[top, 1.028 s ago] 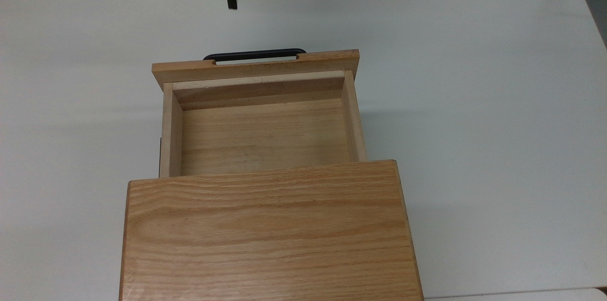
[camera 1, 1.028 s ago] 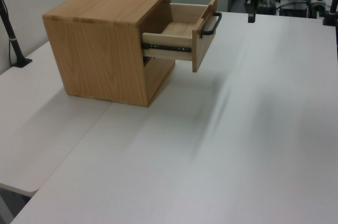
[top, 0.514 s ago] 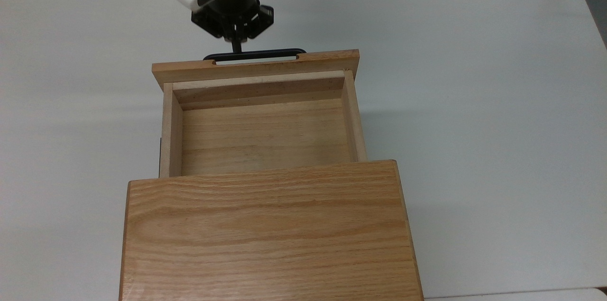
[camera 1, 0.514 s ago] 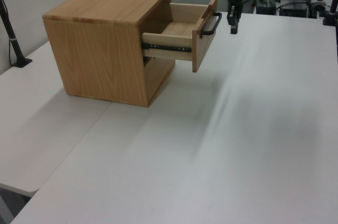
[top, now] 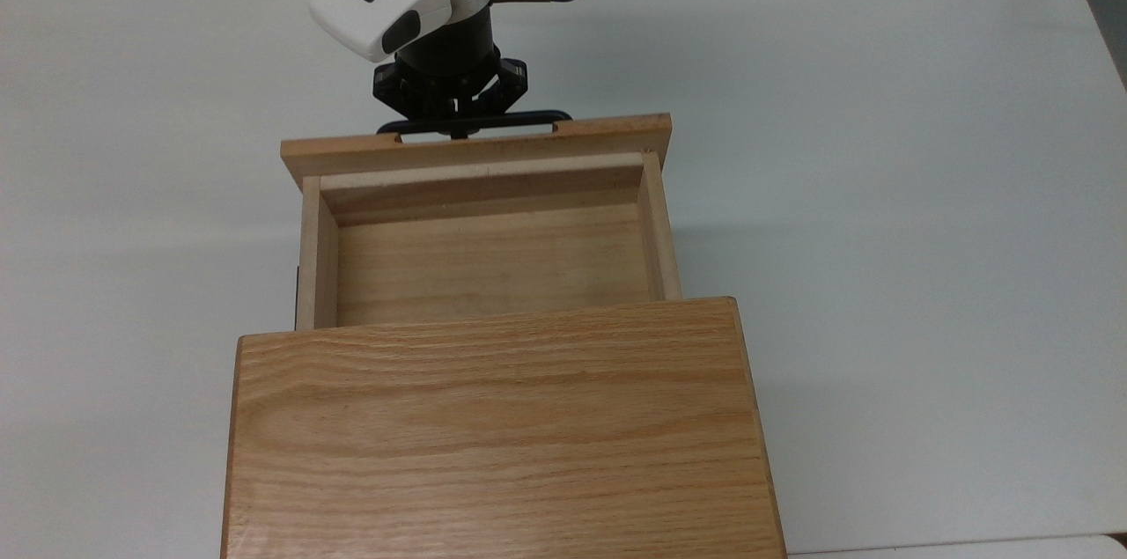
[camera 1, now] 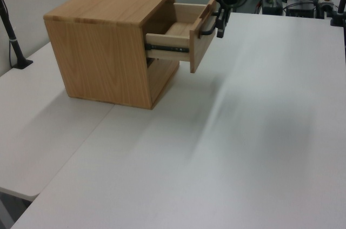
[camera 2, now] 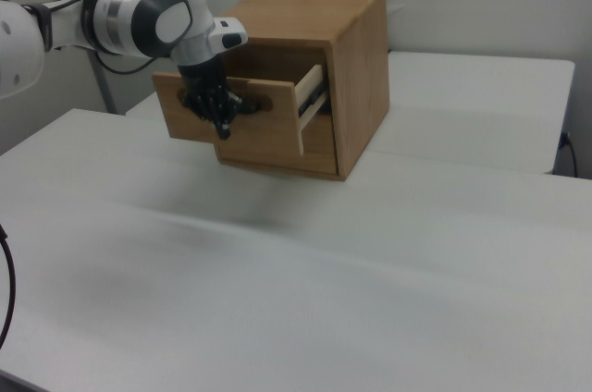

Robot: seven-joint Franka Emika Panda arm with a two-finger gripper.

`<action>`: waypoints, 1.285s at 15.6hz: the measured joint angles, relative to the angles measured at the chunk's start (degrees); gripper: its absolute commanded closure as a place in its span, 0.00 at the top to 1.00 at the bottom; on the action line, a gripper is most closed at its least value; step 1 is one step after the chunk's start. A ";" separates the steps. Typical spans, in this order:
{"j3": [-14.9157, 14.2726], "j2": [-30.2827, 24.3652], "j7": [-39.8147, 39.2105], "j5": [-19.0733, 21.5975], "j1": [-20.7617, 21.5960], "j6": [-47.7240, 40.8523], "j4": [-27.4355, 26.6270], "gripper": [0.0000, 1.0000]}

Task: Close the drawer by sliding it
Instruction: 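Lower the gripper toward the drawer front beside the black handle, then push the drawer front with the gripper into the wooden cabinet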

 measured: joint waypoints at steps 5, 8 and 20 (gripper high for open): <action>-0.03 2.09 0.00 0.47 -0.05 12.64 0.15 0.00; -0.05 4.02 0.55 0.79 -0.06 22.30 0.23 0.00; -0.06 9.06 6.07 0.87 -0.07 41.35 0.93 0.00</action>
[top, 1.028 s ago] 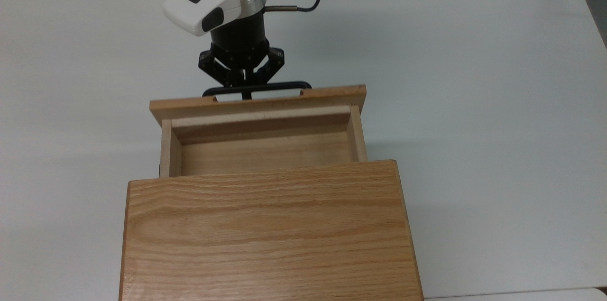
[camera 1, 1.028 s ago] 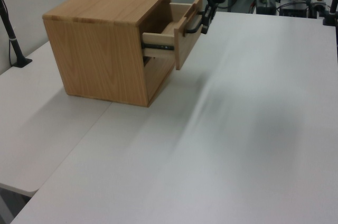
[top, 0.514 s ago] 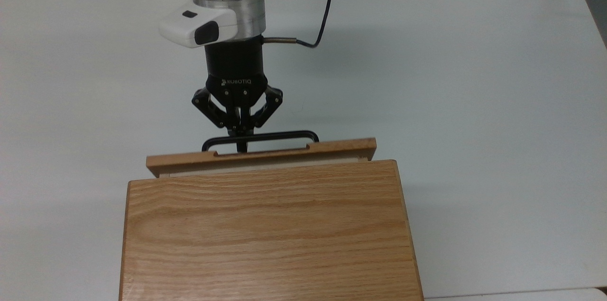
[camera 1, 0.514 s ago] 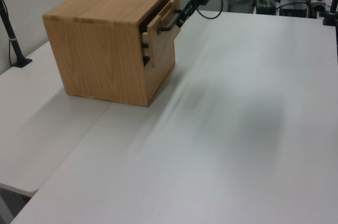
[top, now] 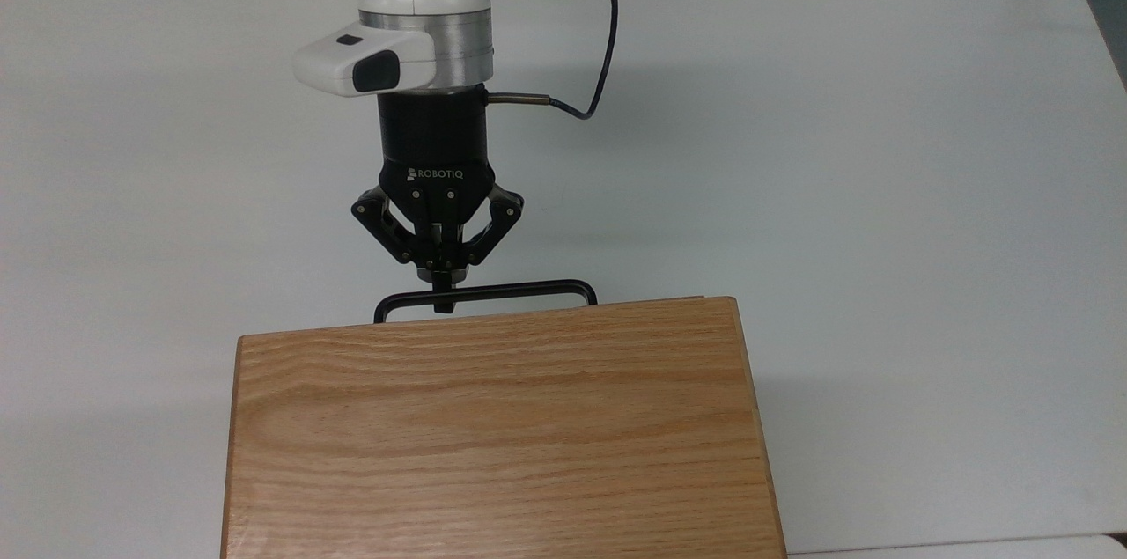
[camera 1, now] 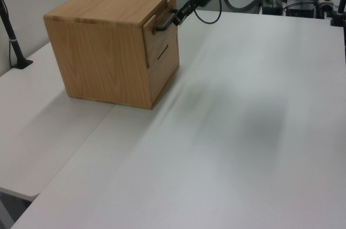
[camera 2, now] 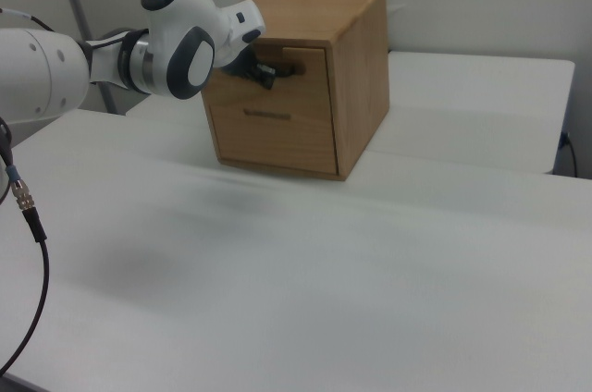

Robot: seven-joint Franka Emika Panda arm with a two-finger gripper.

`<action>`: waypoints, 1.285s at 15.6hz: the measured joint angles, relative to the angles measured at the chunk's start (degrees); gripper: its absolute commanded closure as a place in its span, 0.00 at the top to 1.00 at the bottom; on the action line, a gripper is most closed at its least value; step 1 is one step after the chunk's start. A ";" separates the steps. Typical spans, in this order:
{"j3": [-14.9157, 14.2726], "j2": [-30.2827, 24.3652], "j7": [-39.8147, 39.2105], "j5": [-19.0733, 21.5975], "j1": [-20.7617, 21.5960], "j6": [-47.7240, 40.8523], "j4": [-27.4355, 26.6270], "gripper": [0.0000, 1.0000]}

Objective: Close the drawer by sliding it

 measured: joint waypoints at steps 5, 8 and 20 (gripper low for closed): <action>-0.05 -2.14 0.00 -1.27 -0.06 -6.13 -0.88 0.00; -0.08 -5.39 0.00 -2.35 -0.10 -14.64 -2.87 0.00; -0.07 -20.81 0.00 -5.15 -0.49 -53.49 -4.93 0.00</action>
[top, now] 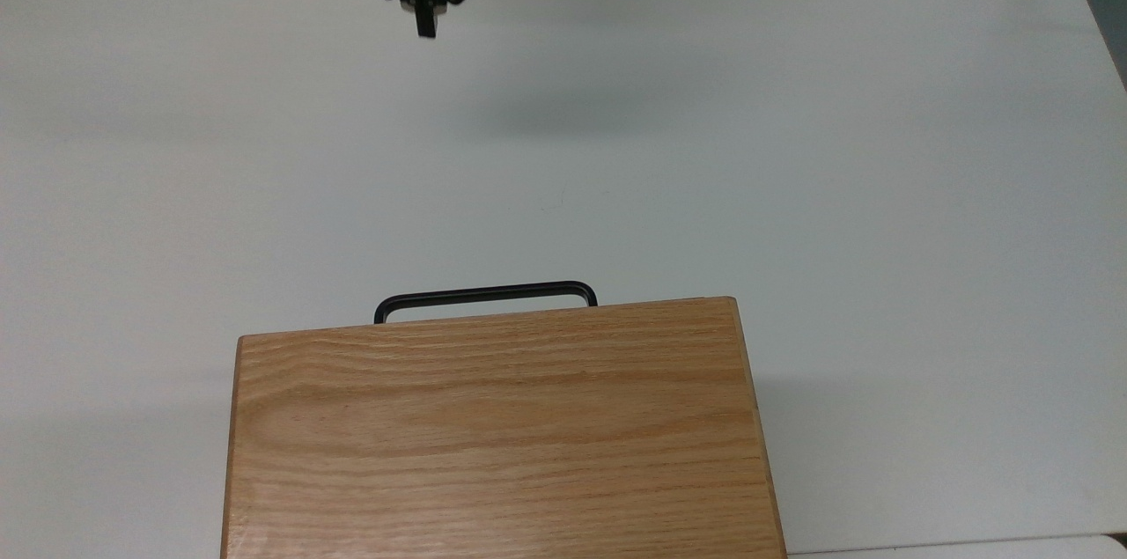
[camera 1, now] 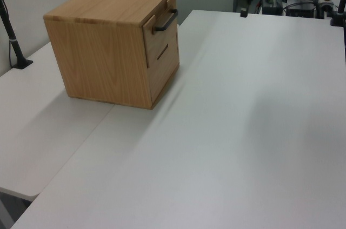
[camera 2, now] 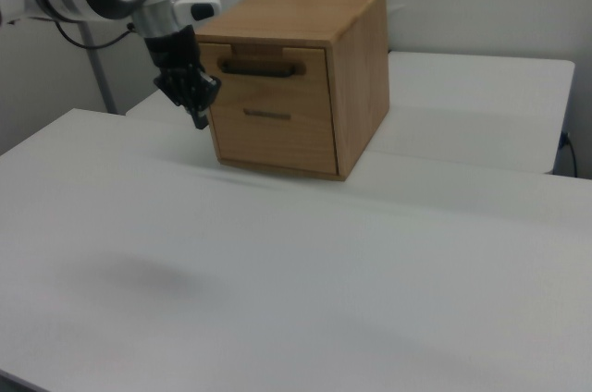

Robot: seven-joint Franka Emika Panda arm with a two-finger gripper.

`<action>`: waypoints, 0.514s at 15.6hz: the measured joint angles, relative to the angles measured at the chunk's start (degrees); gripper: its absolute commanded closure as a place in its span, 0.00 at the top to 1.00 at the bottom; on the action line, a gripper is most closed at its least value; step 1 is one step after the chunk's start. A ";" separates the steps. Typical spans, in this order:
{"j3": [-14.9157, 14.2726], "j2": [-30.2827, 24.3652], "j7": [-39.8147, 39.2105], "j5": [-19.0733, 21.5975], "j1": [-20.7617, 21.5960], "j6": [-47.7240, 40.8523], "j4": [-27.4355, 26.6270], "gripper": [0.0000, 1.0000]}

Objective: Close the drawer by sliding it

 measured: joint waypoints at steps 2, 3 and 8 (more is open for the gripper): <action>0.01 -1.21 0.00 0.00 0.00 -3.37 -0.24 0.03; 0.01 -1.80 0.00 0.00 0.00 -5.14 -0.35 0.08; 0.00 -4.16 -1.32 0.00 -0.01 -8.53 -0.87 0.98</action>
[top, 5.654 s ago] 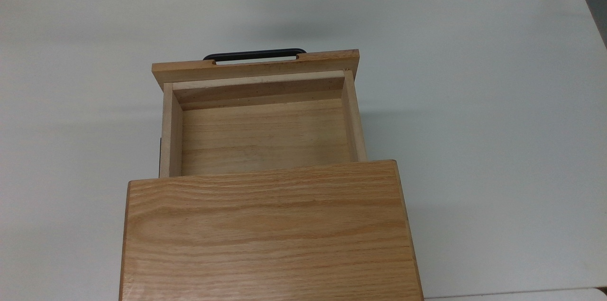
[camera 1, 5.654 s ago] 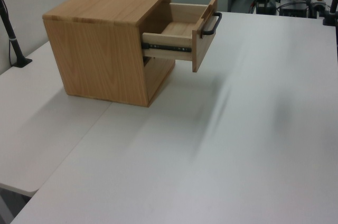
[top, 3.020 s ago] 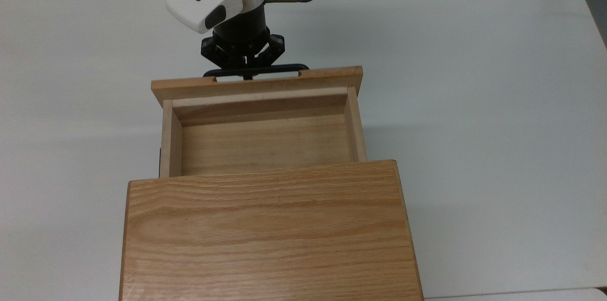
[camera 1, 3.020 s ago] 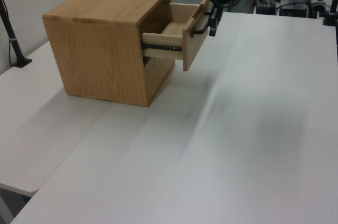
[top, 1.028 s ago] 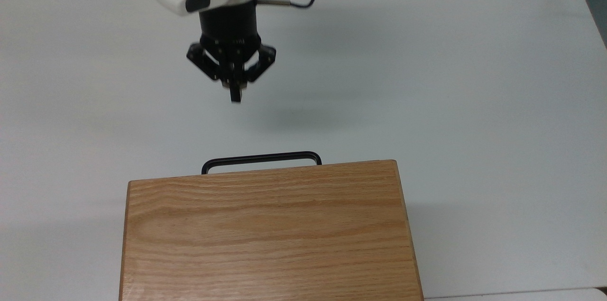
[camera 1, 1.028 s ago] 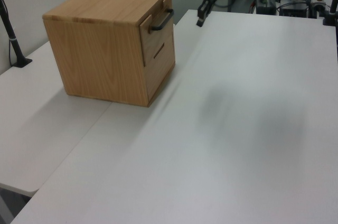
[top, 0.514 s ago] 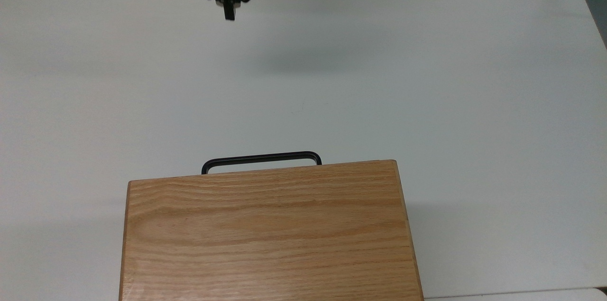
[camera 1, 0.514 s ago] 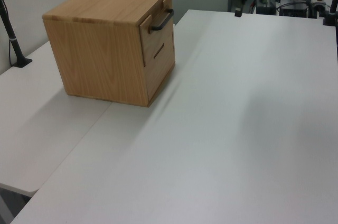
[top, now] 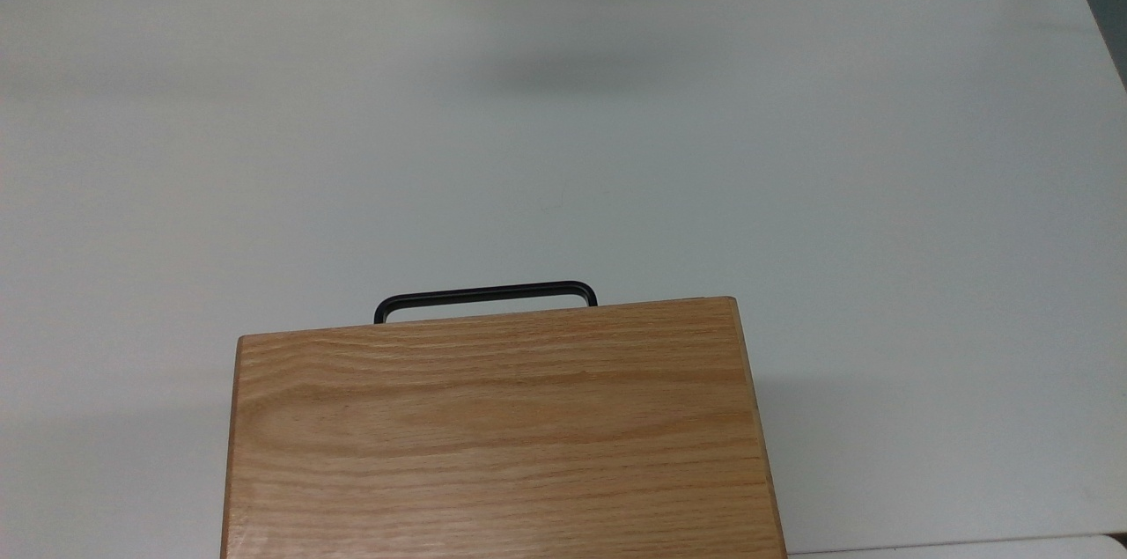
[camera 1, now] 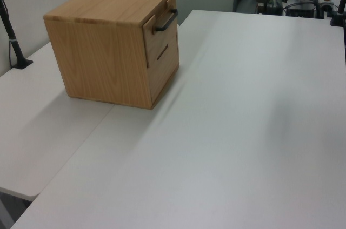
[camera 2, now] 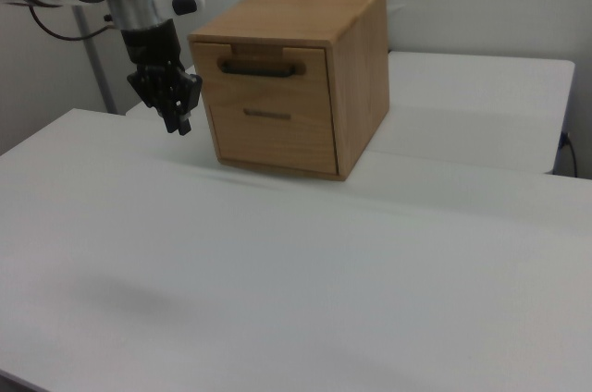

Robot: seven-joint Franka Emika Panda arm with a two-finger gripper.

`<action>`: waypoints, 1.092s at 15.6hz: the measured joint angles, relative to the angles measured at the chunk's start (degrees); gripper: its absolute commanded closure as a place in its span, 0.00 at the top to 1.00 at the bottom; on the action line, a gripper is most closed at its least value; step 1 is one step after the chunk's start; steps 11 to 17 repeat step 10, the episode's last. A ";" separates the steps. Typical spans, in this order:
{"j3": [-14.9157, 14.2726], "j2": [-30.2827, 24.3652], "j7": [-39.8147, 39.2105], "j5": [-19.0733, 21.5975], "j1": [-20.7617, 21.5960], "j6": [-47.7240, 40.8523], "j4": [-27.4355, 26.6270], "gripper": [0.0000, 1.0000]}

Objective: Close the drawer by sliding it

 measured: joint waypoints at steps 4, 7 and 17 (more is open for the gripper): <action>0.00 -0.01 -1.11 0.00 0.00 -0.05 -0.30 1.00; 0.00 0.08 -1.14 -0.43 0.00 -0.05 -0.40 1.00; -0.11 0.12 -1.20 -1.02 -0.01 -0.05 -0.42 1.00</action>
